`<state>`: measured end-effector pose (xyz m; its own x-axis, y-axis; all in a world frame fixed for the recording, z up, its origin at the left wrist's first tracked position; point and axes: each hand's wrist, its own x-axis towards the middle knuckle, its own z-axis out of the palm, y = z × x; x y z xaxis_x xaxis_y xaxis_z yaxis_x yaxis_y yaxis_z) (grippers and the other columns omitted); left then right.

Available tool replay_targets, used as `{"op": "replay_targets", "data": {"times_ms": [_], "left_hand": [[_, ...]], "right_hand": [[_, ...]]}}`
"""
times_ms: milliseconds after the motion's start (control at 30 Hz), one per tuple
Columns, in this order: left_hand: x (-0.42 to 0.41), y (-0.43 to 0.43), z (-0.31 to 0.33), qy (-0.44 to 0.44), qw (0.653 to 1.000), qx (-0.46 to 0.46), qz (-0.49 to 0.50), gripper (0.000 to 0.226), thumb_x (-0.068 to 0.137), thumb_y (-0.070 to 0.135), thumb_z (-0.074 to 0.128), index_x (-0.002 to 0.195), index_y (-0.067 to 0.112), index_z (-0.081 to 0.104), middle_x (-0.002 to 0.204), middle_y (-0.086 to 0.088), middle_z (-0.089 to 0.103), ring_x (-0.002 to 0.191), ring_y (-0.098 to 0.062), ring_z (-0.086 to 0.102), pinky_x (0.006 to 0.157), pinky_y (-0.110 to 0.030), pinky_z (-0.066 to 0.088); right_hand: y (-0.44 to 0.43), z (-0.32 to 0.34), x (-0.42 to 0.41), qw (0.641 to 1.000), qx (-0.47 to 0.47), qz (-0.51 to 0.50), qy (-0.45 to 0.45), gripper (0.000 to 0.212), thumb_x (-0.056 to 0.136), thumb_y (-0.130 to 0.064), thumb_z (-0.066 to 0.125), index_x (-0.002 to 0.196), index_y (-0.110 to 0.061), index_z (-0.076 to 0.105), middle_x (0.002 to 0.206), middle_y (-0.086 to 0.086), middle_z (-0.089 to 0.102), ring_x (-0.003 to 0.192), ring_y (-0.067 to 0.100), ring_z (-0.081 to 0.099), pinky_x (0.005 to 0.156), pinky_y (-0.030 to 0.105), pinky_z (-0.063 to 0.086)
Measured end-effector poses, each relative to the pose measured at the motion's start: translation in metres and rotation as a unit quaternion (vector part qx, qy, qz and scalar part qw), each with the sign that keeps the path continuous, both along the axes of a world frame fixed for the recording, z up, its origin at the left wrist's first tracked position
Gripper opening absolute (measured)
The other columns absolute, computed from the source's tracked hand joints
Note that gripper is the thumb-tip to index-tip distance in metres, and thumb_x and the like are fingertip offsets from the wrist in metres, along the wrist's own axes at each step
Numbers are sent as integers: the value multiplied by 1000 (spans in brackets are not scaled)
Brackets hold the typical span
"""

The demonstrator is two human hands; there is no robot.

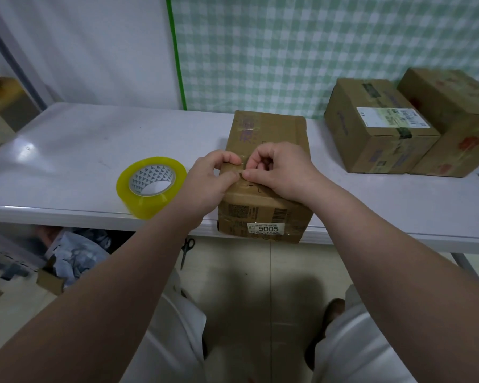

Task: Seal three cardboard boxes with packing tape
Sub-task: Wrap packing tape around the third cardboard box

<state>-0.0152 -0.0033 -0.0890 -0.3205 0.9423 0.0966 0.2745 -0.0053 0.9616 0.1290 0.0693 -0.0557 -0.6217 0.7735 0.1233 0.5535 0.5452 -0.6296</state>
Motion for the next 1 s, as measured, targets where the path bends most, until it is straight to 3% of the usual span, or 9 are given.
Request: {"op": "replay_targets", "data": {"times_ms": [133, 300, 433, 567, 700, 800, 867, 933, 1000], "left_hand": [[-1, -1, -1, -14, 1000, -3, -11, 19, 89, 15, 60, 89, 34, 62, 96, 5, 53, 80, -11, 54, 63, -21, 42], [1, -3, 0, 7, 1000, -11, -9, 17, 75, 36, 59, 91, 38, 62, 110, -4, 53, 93, -13, 55, 68, -21, 43], [-2, -4, -1, -13, 1000, -8, -18, 19, 93, 25, 54, 91, 40, 64, 115, -10, 54, 85, -14, 56, 61, -20, 43], [-4, -8, -1, -58, 998, -22, -26, 20, 98, 21, 49, 101, 34, 64, 112, -4, 53, 67, -4, 54, 50, -15, 41], [-3, -12, -2, -49, 998, -17, -29, 24, 94, 17, 56, 112, 32, 61, 119, -4, 52, 72, -6, 53, 51, -13, 41], [0, -12, -5, -39, 999, 4, -24, 27, 91, 14, 60, 112, 30, 61, 122, -9, 52, 77, -13, 60, 60, -16, 49], [1, -15, -9, 19, 999, 43, 5, 25, 89, 16, 62, 105, 35, 64, 120, -4, 49, 87, -9, 61, 77, -24, 52], [3, -19, -12, 153, 981, 106, 45, 21, 91, 20, 59, 106, 31, 68, 122, 0, 45, 97, 9, 51, 87, -13, 43], [8, -24, -17, 254, 955, 142, 53, 30, 92, 27, 50, 115, 22, 69, 130, -2, 46, 106, 8, 49, 91, -16, 42]], "right_hand": [[-2, 0, -2, 1000, 15, -4, -13, 16, 83, -32, 73, 74, -31, 60, 66, -14, 54, 60, 2, 47, 57, 19, 39], [-4, 0, -3, 999, 33, 1, -27, 14, 86, -32, 69, 76, -31, 59, 67, -14, 53, 62, 2, 47, 59, 22, 38], [-9, 2, 3, 996, 75, -38, 37, 14, 94, -32, 57, 84, -24, 64, 70, -16, 56, 70, 5, 52, 62, 20, 38], [-22, -2, 12, 982, 172, -75, 29, 20, 96, -29, 54, 92, -17, 70, 85, -5, 68, 84, 17, 57, 72, 31, 43], [-36, -14, 16, 972, 227, -53, 9, 27, 91, -36, 54, 95, -21, 75, 94, -4, 73, 91, 25, 60, 81, 42, 47], [-43, -24, 18, 958, 285, -37, -14, 41, 88, -48, 48, 93, -17, 75, 99, -4, 73, 90, 26, 63, 83, 39, 47], [-46, -30, 19, 947, 317, -35, -36, 47, 87, -51, 50, 102, -14, 74, 109, 1, 72, 96, 28, 64, 87, 39, 46], [-49, -35, 21, 938, 340, -34, -67, 53, 86, -52, 50, 114, -12, 70, 119, 4, 69, 103, 28, 63, 91, 40, 45], [-51, -39, 21, 931, 350, -35, -94, 56, 85, -52, 50, 120, -11, 67, 124, 5, 66, 108, 27, 61, 95, 40, 44]]}}
